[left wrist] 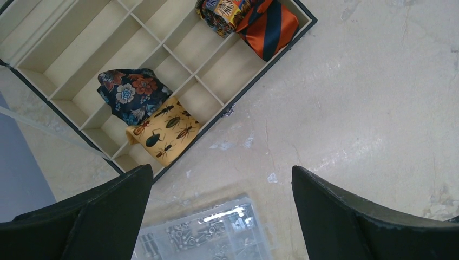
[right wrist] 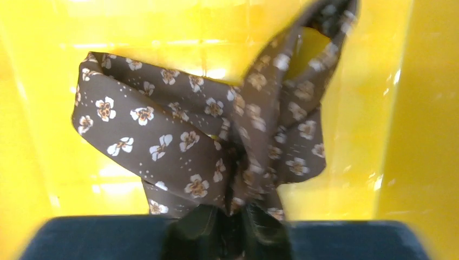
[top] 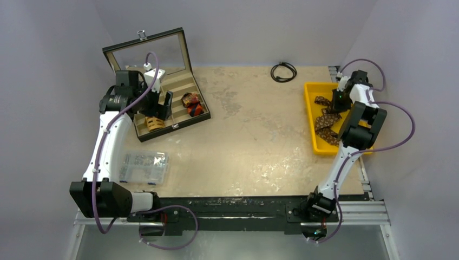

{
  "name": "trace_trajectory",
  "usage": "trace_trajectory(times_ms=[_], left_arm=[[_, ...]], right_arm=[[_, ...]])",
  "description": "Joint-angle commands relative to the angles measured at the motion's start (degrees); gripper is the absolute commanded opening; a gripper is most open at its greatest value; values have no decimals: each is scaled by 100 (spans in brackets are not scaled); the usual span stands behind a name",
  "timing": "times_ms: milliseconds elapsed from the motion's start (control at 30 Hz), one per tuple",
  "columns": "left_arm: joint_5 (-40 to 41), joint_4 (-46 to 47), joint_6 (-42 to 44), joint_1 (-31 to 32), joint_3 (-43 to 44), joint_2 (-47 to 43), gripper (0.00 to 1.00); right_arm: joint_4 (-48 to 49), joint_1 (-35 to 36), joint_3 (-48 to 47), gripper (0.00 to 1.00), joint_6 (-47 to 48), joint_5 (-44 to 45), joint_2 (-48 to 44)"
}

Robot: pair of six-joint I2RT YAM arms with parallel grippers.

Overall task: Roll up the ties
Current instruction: Pick up the tie from the bin.

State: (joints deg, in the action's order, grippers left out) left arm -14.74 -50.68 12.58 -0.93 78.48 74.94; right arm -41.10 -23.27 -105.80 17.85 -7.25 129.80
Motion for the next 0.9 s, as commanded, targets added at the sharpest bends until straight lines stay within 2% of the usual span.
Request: trace_trajectory(times_ms=[0, 167, 333, 467, 667, 767, 867], left_arm=[[88, 100, 56, 40, 229, 41, 100], [162, 222, 104, 40, 221, 104, 100], [-100, 427, 65, 40, 188, 19, 100], [-179, 528, -38, 40, 186, -22, 100], [-117, 641, -127, 40, 241, -88, 100], [-156, 619, -147, 40, 257, -117, 100], [-220, 598, -158, 40, 224, -171, 100]], right_arm=[[-400, 6, 242, 0, 30, -778, -166], [-467, -3, 353, 0, 277, -1240, -1370], [-779, 275, 118, 0, 191, -2463, -2654], [-868, 994, 36, 0, -65, -2962, -3482], [-555, 2367, -41, 0, -766, -3150, -4377], [-544, 2897, 306, 0, -826, -3062, -4611], [-433, 3212, 1069, 0, -498, -2674, -4777]])
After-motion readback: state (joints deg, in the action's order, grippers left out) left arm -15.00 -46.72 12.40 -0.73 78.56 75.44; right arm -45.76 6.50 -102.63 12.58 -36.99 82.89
